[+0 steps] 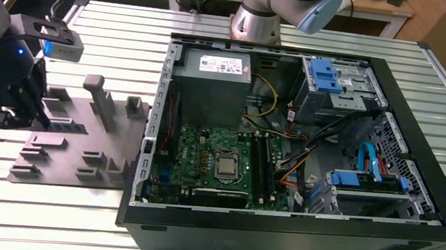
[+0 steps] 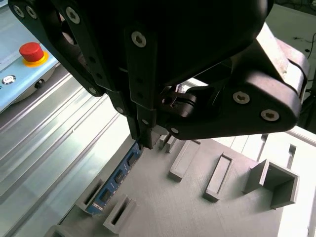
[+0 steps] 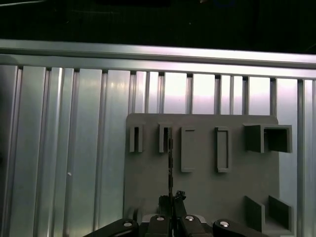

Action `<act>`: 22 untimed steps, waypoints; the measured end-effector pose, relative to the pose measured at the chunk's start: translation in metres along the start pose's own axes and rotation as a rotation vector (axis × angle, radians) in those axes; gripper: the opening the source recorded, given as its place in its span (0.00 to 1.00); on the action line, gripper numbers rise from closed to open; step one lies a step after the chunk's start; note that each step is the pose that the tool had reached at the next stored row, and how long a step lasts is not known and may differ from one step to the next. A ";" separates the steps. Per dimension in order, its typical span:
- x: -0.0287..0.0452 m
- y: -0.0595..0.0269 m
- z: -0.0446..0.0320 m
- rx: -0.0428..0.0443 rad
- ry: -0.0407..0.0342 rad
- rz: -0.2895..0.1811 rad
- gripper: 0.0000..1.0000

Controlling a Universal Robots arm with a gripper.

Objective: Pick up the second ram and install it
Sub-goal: 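Pick up the second ram and move it above second insertion slot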

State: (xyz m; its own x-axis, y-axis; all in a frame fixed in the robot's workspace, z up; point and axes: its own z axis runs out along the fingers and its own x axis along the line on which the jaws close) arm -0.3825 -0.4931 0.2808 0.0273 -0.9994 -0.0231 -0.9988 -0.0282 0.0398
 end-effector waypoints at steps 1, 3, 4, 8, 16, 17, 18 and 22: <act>0.0000 0.0001 -0.0012 -0.0002 0.0001 0.000 0.14; -0.0001 0.0002 -0.0034 -0.0001 0.0000 0.000 0.14; -0.0001 0.0002 -0.0048 -0.0001 0.0001 0.000 0.14; -0.0002 0.0004 -0.0106 0.0000 0.0000 0.000 0.14; -0.0005 0.0009 -0.0212 -0.0001 0.0001 0.000 0.14; -0.0005 0.0009 -0.0223 -0.0001 0.0000 0.000 0.14; -0.0005 0.0010 -0.0235 -0.0001 0.0000 0.000 0.14; -0.0006 0.0011 -0.0277 -0.0001 0.0000 0.000 0.14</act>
State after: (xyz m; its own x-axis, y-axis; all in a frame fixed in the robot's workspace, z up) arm -0.3825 -0.4930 0.3086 0.0273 -0.9994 -0.0231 -0.9988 -0.0282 0.0398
